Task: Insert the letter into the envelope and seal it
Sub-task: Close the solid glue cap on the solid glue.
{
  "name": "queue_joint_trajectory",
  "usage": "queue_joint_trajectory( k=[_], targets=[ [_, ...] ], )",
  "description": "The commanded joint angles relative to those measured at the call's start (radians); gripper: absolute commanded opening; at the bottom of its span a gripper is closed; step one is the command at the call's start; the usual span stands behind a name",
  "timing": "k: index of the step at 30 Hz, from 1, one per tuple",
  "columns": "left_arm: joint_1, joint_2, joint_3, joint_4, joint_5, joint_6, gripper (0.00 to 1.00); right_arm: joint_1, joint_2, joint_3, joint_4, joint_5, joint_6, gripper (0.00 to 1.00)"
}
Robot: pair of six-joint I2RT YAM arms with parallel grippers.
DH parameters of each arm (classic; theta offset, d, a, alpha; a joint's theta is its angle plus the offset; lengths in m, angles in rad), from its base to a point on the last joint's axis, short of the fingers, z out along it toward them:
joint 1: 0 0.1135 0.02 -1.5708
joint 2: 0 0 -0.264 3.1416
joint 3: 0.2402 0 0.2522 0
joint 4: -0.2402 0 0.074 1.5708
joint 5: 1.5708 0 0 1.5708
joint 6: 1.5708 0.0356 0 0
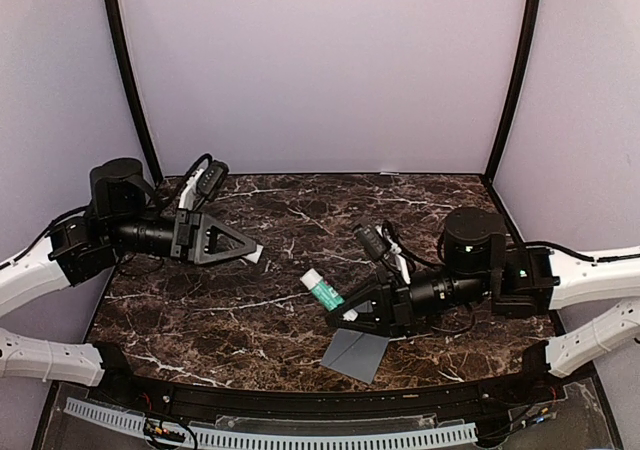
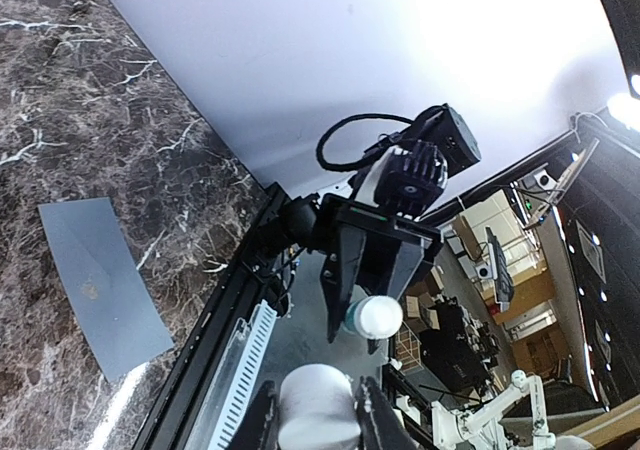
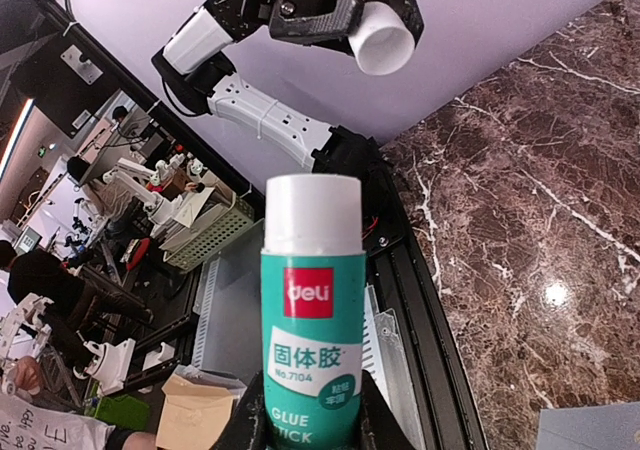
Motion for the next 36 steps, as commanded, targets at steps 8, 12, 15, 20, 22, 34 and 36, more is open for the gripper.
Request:
queue_joint_trajectory(
  k=[8, 12, 15, 20, 22, 34, 36],
  targets=[
    [-0.122, 0.083, 0.045, 0.217, 0.08, -0.054, 0.03, 0.036, 0.045, 0.057, 0.087, 0.005, 0.005, 0.02],
    [-0.136, 0.107, 0.057, 0.226, 0.096, -0.049, 0.03, 0.038, 0.048, 0.059, 0.09, 0.002, 0.003, 0.02],
    [-0.143, 0.123, 0.058, 0.242, 0.109, -0.052, 0.02, 0.037, 0.052, 0.059, 0.096, 0.001, 0.003, 0.02],
    [-0.153, 0.139, 0.064, 0.246, 0.116, -0.047, 0.03, 0.038, 0.06, 0.058, 0.103, -0.008, 0.005, 0.01],
    [-0.155, 0.146, 0.069, 0.246, 0.117, -0.045, 0.02, 0.038, 0.061, 0.057, 0.104, -0.009, 0.006, 0.01],
    [-0.17, 0.176, 0.086, 0.248, 0.16, -0.038, 0.02, 0.039, 0.066, 0.053, 0.111, -0.006, 0.006, 0.0],
    [-0.172, 0.174, 0.087, 0.244, 0.163, -0.034, 0.02, 0.038, 0.064, 0.051, 0.112, -0.006, 0.006, 0.0]
  ],
)
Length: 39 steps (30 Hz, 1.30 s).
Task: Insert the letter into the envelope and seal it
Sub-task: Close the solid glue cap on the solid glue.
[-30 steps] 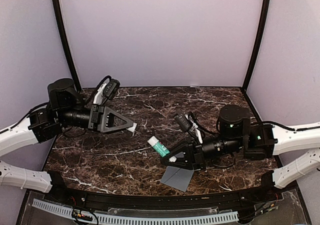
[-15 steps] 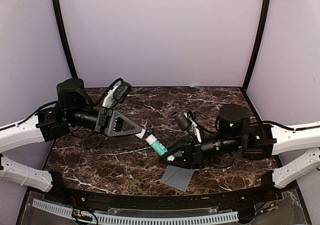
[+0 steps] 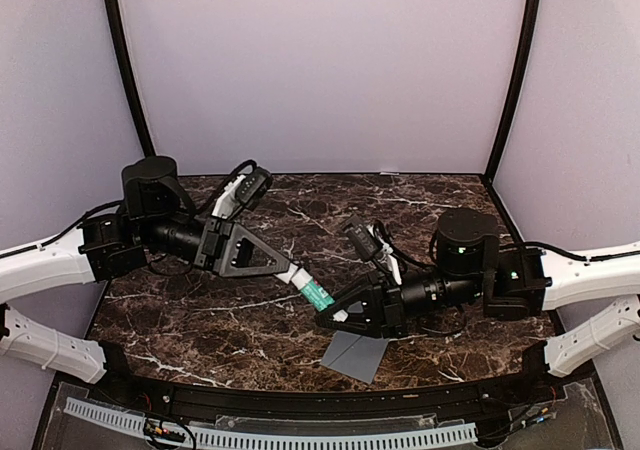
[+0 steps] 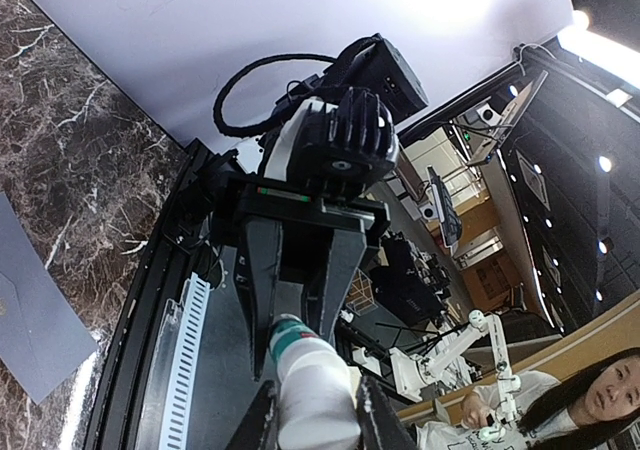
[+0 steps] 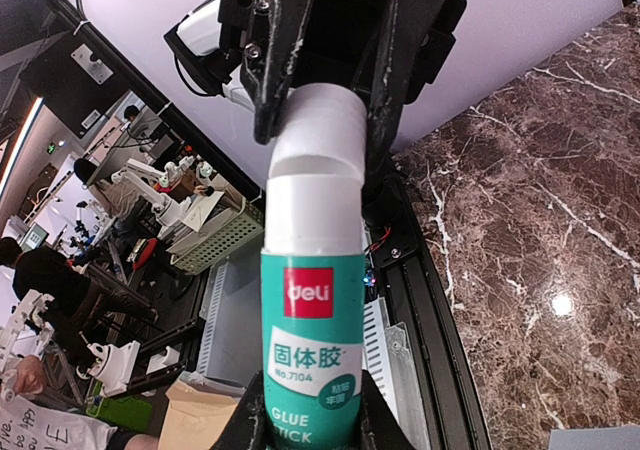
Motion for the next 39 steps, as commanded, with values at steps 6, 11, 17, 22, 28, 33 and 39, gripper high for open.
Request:
queue_joint_trajectory(
  k=[6, 11, 17, 22, 28, 33, 39],
  targets=[
    [-0.009, -0.019, 0.04, 0.031, 0.045, 0.014, 0.02, 0.01, 0.005, 0.022, 0.049, -0.011, 0.008, 0.0],
    [-0.015, -0.022, 0.039, 0.028, 0.046, 0.011, 0.02, 0.01, 0.016, 0.025, 0.051, -0.024, 0.013, 0.0],
    [-0.021, -0.02, 0.042, 0.008, 0.044, 0.017, 0.03, 0.01, 0.024, 0.03, 0.052, -0.034, 0.015, 0.0],
    [-0.021, -0.03, 0.05, -0.03, 0.012, 0.048, 0.02, 0.011, 0.005, 0.026, 0.052, -0.022, 0.012, 0.0],
    [-0.022, -0.049, 0.053, -0.055, -0.043, 0.067, 0.03, 0.01, -0.034, 0.005, 0.056, -0.009, 0.016, 0.0],
    [-0.021, -0.043, 0.052, -0.05, -0.045, 0.055, 0.02, 0.01, -0.046, -0.005, 0.068, -0.017, 0.02, 0.0],
    [-0.021, -0.037, 0.056, -0.031, -0.031, 0.042, 0.03, 0.014, -0.027, -0.007, 0.088, -0.031, 0.021, 0.0]
  ],
)
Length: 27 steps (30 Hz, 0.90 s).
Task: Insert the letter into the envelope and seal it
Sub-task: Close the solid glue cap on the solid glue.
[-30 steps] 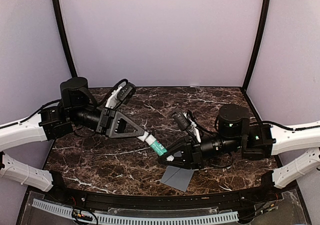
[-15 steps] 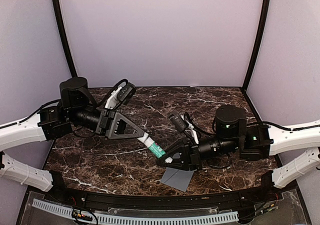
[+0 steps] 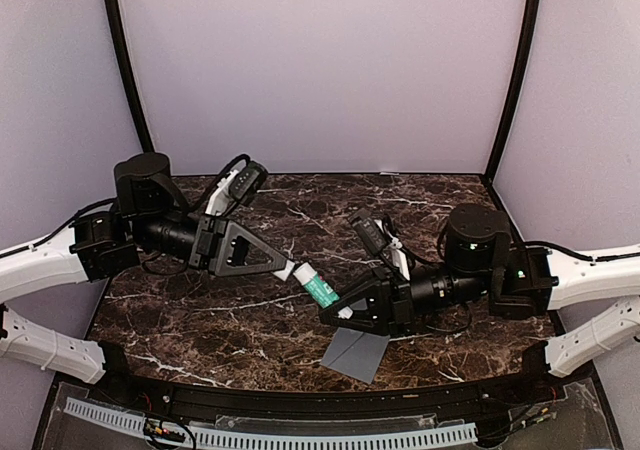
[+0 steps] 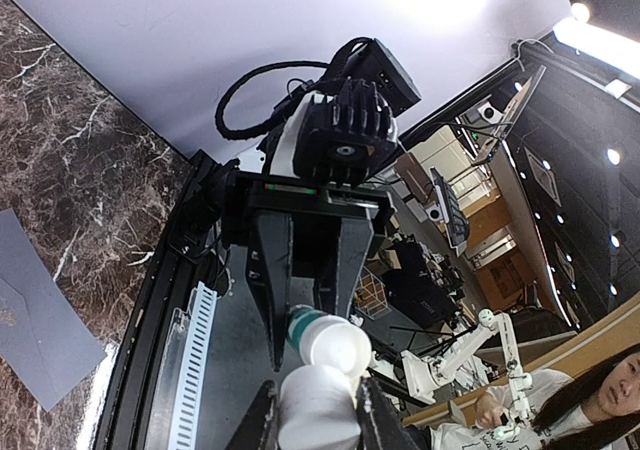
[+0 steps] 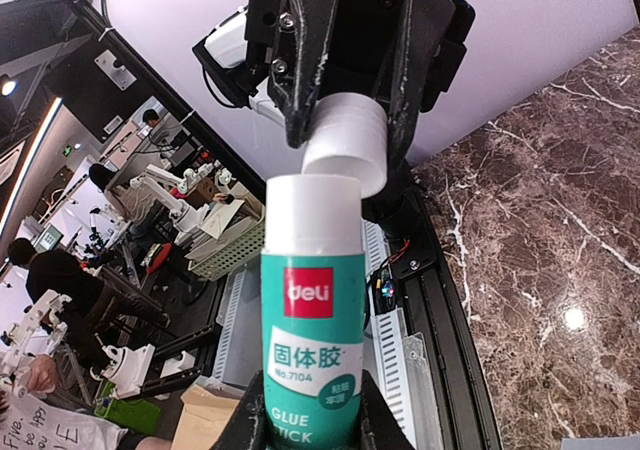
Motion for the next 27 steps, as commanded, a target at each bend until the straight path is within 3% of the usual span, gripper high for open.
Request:
queue_joint_trajectory(
  k=[1, 27],
  targets=[
    [-0.003, -0.011, 0.032, 0.017, 0.01, -0.002, 0.03, 0.012, 0.005, -0.005, 0.068, -0.011, 0.004, 0.0],
    [-0.004, 0.01, 0.031, 0.047, 0.055, -0.022, 0.02, 0.013, 0.05, 0.019, 0.071, -0.015, -0.003, 0.0]
  ],
)
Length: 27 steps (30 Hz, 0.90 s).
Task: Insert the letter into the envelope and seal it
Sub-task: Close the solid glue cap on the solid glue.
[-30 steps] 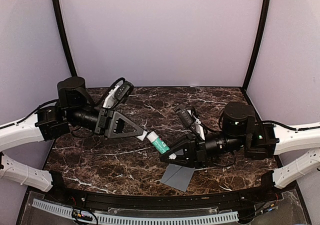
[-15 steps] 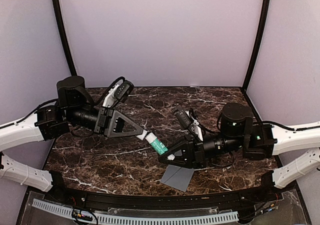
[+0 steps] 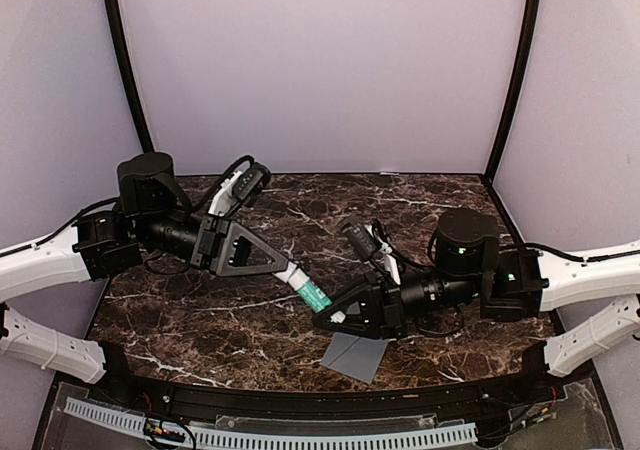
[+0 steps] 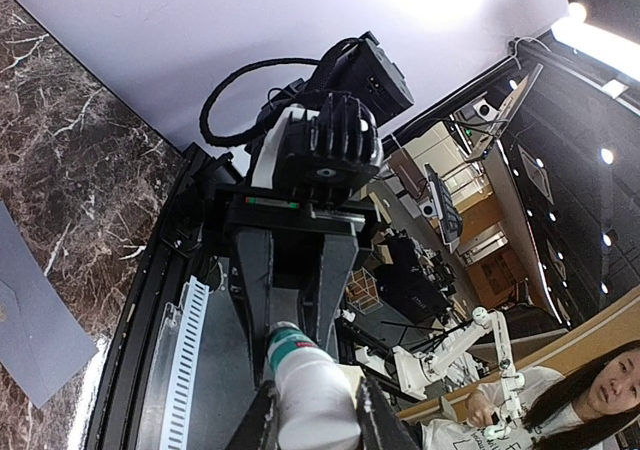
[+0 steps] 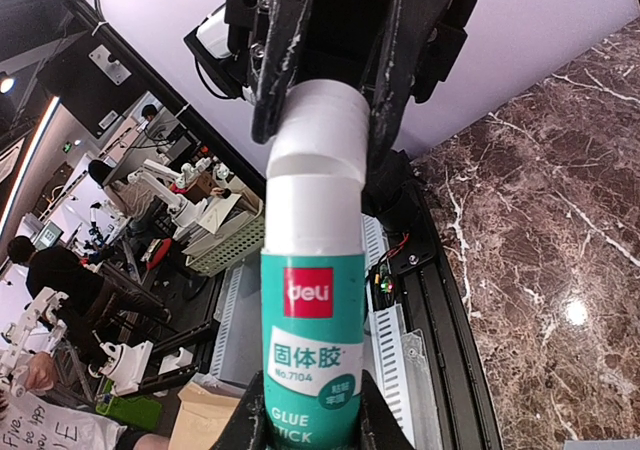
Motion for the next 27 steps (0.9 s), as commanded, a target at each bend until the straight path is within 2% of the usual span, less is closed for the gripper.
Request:
queue_joint_trajectory(
  k=[1, 10, 18, 22, 27],
  targets=[
    [-0.004, -0.004, 0.024, 0.039, 0.037, -0.004, 0.02, 0.011, 0.007, 0.022, 0.037, -0.005, -0.003, 0.0],
    [-0.004, 0.008, 0.028, 0.014, 0.077, 0.006, 0.02, 0.01, 0.03, 0.046, -0.009, 0.001, 0.012, 0.0],
    [-0.005, 0.021, 0.04, -0.084, 0.081, 0.059, 0.02, 0.0, 0.052, 0.072, -0.057, 0.024, 0.044, 0.0],
    [-0.005, 0.028, 0.051, -0.151, 0.069, 0.1, 0.02, -0.008, 0.045, 0.066, -0.058, 0.042, 0.058, 0.0],
    [-0.006, 0.031, 0.043, -0.159, 0.054, 0.107, 0.02, -0.016, 0.026, 0.054, -0.032, 0.073, 0.065, 0.0]
  ],
)
